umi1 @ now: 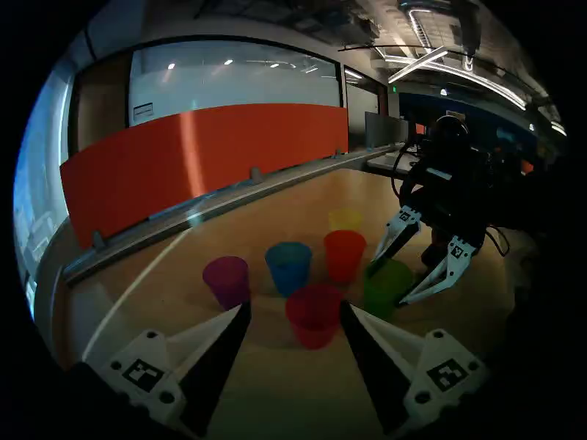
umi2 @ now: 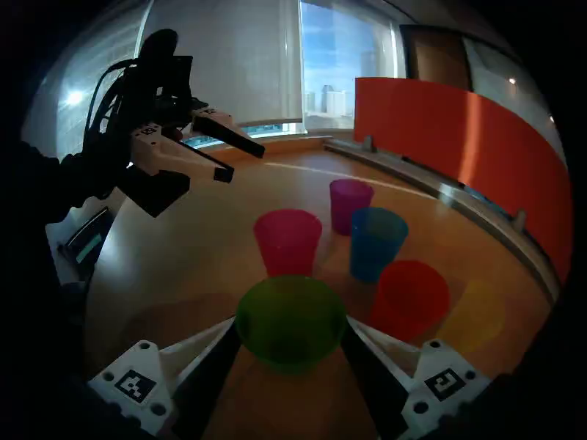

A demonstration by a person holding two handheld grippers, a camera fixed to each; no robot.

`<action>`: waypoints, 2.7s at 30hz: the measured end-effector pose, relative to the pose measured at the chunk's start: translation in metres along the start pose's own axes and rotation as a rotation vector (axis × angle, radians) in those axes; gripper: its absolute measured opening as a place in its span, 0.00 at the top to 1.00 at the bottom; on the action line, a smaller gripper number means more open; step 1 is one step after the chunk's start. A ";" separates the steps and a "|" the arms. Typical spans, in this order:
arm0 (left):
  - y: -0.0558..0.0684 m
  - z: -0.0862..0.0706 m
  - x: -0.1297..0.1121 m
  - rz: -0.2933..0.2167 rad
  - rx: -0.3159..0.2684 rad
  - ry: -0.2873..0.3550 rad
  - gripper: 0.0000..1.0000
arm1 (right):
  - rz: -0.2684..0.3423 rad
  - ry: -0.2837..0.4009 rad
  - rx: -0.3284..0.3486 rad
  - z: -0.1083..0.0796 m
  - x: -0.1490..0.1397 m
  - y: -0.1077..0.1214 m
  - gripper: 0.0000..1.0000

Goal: Pour water

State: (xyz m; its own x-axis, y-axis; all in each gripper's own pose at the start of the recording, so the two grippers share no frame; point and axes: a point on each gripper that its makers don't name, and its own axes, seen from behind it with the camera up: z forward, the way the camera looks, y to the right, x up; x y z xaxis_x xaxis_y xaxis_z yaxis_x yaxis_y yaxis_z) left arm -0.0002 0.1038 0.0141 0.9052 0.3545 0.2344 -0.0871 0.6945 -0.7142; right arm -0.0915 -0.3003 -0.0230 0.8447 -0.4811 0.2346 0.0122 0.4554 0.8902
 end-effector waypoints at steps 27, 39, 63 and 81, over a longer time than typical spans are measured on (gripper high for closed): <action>-0.005 0.040 0.003 -0.006 -0.038 -0.058 0.11 | -0.022 0.217 -0.103 -0.093 0.051 0.015 0.08; -0.007 0.063 0.009 -0.014 -0.061 -0.086 0.11 | 0.006 0.324 -0.171 -0.133 0.073 0.032 0.09; -0.004 0.104 0.017 0.017 -0.108 -0.128 0.11 | 0.004 0.423 -0.233 -0.168 0.099 0.053 0.08; -0.006 0.136 0.007 0.032 -0.114 -0.222 0.11 | 0.001 0.423 -0.251 -0.175 0.096 0.068 0.08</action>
State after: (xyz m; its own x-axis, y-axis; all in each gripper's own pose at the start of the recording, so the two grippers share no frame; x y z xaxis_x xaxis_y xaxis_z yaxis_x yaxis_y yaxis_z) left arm -0.0503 0.1869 0.1101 0.7883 0.5124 0.3407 -0.0550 0.6101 -0.7904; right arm 0.0842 -0.1840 -0.0081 0.9874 -0.1577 0.0099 0.0958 0.6471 0.7563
